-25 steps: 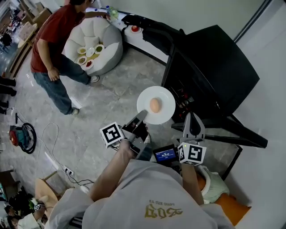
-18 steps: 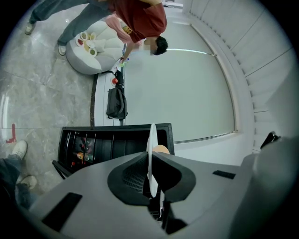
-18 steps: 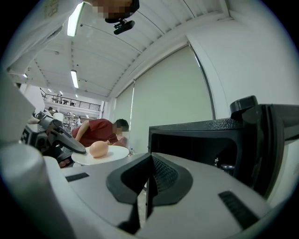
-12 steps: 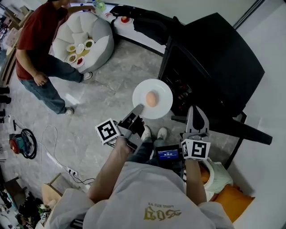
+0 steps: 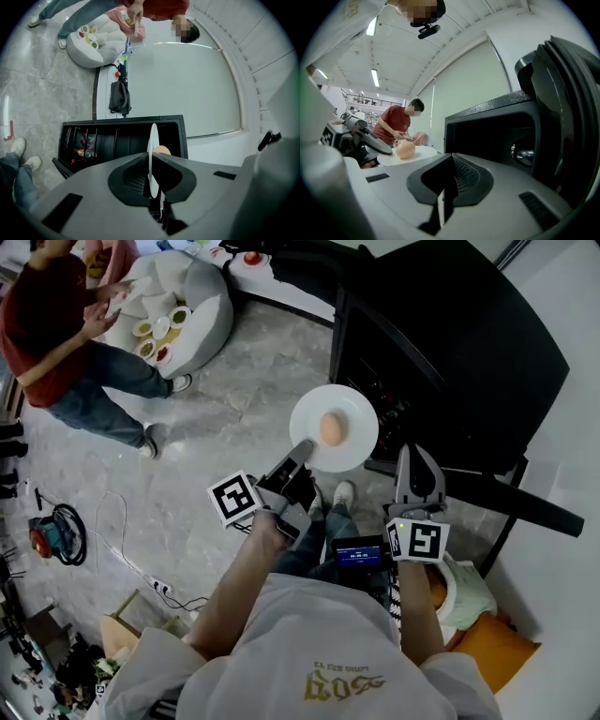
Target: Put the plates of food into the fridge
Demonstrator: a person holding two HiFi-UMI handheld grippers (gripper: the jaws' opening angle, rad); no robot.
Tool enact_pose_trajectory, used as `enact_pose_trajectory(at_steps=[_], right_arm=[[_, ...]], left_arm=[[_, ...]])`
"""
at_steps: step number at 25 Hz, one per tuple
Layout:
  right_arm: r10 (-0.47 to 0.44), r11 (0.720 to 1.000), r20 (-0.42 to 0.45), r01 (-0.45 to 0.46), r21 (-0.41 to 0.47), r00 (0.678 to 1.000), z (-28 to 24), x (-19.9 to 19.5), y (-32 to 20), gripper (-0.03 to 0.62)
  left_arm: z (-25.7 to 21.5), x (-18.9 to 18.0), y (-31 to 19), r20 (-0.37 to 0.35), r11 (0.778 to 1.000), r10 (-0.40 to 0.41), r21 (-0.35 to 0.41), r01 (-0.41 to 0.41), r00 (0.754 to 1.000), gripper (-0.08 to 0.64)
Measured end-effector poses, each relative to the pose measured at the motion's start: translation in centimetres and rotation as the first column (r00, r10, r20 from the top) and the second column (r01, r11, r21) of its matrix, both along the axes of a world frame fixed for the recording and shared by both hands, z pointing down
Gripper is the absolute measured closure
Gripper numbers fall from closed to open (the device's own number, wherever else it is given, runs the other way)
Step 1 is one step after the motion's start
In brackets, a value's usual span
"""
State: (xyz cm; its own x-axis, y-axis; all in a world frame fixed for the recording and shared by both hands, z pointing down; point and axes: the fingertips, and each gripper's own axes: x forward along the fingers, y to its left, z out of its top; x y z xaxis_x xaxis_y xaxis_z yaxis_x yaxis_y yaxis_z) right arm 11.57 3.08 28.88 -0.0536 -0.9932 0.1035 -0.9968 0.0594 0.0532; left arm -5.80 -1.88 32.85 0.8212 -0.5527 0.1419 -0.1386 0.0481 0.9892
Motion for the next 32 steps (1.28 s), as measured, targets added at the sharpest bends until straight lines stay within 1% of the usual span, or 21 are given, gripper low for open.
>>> enact_pose_trajectory(at_steps=[5, 8, 11, 14, 17, 20, 25, 27, 29, 32], right_arm=[[-0.026, 0.999, 0.000, 0.026, -0.029, 1.000, 2.4, 0.0, -0.9, 0.583], [-0.049, 0.998, 0.000, 0.049, -0.031, 0.999, 3.2, -0.5, -1.6, 0.583], [-0.073, 0.997, -0.005, 0.073, -0.038, 0.997, 4.1, -0.9, -1.7, 0.583], [-0.082, 0.995, 0.008, 0.083, -0.048, 0.997, 5.1, -1.1, -1.7, 0.583], [-0.099, 0.994, 0.032, 0.101, -0.053, 0.995, 6.3, -1.3, -2.0, 0.583], [-0.122, 0.990, 0.050, 0.125, -0.059, 0.991, 7.9, -1.7, -2.6, 0.583], [-0.156, 0.986, 0.050, 0.159, -0.059, 0.987, 10.1, -2.3, -3.5, 0.583], [-0.179, 0.981, 0.063, 0.183, -0.060, 0.982, 10.8, -2.5, -3.9, 0.583], [-0.198, 0.978, 0.059, 0.201, -0.058, 0.979, 11.4, -2.5, -4.4, 0.583], [-0.196, 0.979, 0.042, 0.198, -0.051, 0.980, 12.4, -2.2, -5.1, 0.583]], left_arm=[[1.5, 0.6, -0.4, 0.006, 1.000, -0.017, -0.011, 0.017, 1.000, 0.543], [2.6, 0.5, -0.5, -0.015, 0.999, -0.026, -0.037, 0.025, 1.000, 0.543], [3.5, 0.4, -0.2, -0.030, 0.998, -0.034, -0.047, 0.033, 0.999, 0.543], [4.8, 0.1, 0.0, -0.016, 0.999, -0.026, -0.047, 0.025, 1.000, 0.543], [6.1, 0.4, -0.6, -0.025, 0.999, -0.022, -0.042, 0.021, 0.999, 0.543], [7.6, 0.2, -1.1, -0.024, 0.998, -0.037, -0.056, 0.035, 0.999, 0.543], [9.7, -0.5, -1.9, -0.008, 0.997, -0.055, -0.052, 0.055, 0.998, 0.541], [10.4, -0.5, -2.0, -0.009, 0.997, -0.056, -0.057, 0.055, 0.998, 0.543], [11.0, -0.3, -2.3, -0.008, 0.997, -0.051, -0.060, 0.051, 0.999, 0.542], [11.9, 0.3, -2.9, -0.016, 0.997, -0.050, -0.054, 0.049, 0.999, 0.543]])
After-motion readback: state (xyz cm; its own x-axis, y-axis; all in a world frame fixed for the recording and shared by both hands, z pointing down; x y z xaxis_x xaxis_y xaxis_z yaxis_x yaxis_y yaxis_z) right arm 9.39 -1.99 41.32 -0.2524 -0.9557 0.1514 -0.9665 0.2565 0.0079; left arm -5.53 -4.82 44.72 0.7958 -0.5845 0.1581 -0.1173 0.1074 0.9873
